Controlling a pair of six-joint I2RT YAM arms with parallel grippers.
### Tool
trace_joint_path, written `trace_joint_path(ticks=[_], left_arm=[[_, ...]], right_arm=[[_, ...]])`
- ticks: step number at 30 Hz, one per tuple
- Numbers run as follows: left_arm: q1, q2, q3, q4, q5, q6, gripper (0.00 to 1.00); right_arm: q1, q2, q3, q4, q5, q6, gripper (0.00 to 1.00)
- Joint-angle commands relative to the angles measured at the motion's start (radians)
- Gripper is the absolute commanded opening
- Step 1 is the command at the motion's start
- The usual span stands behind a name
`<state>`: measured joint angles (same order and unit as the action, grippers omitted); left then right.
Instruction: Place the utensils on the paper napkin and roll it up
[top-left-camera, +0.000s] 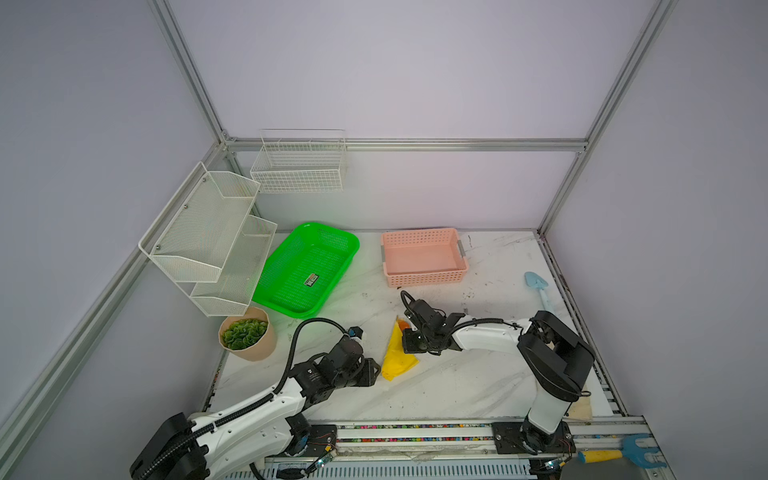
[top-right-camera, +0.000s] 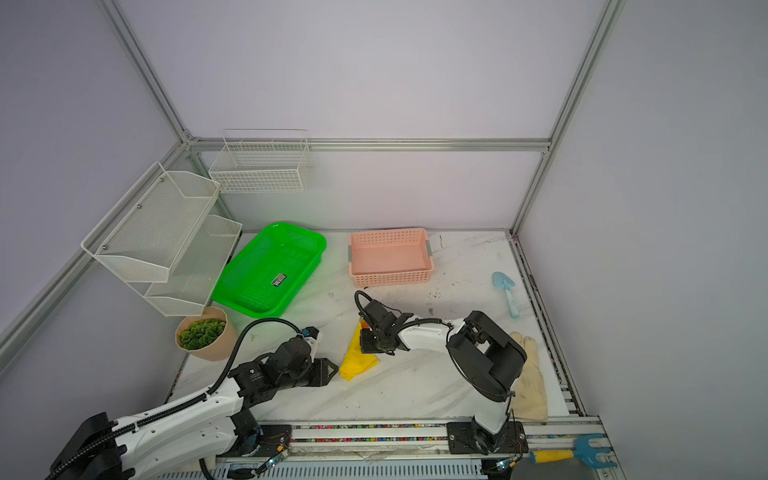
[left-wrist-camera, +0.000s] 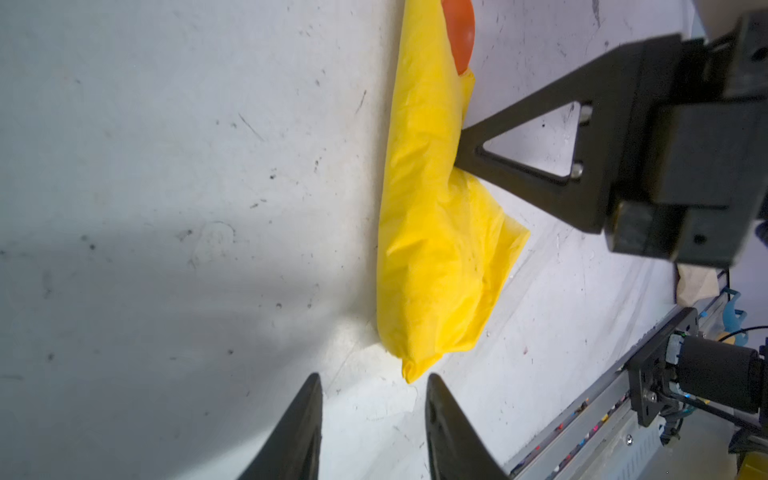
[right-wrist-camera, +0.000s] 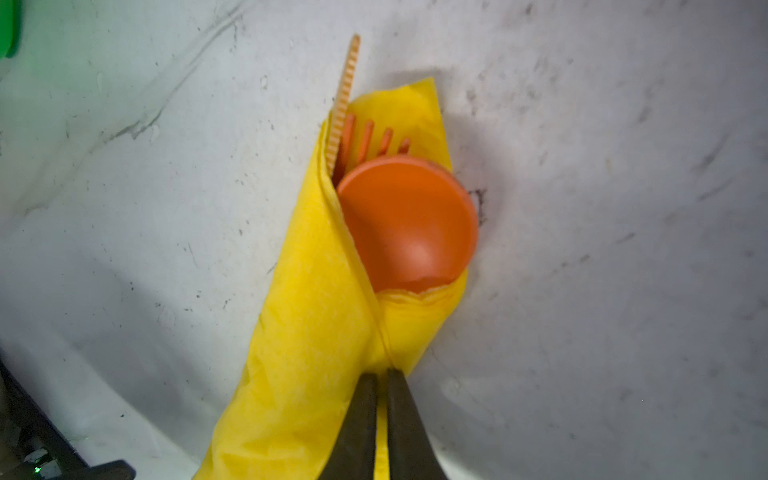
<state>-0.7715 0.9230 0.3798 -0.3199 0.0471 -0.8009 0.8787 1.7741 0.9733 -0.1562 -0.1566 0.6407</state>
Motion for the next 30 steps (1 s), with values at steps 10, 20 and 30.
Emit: trace_joint_path(ticks=[10, 20, 30], left_arm=[[0.159, 0.346, 0.318, 0.155, 0.119, 0.114, 0.44], [0.161, 0.533, 0.328, 0.267, 0.255, 0.109, 0.44], [0.163, 0.606, 0.308, 0.29, 0.286, 0.12, 0.43]], right_arm=[[0.008, 0.03, 0.004, -0.055, 0.022, -0.014, 0.13], [0.01, 0.019, -0.016, -0.037, 0.019, -0.008, 0.13], [0.009, 0.02, -0.028, -0.017, 0.008, -0.009, 0.13]])
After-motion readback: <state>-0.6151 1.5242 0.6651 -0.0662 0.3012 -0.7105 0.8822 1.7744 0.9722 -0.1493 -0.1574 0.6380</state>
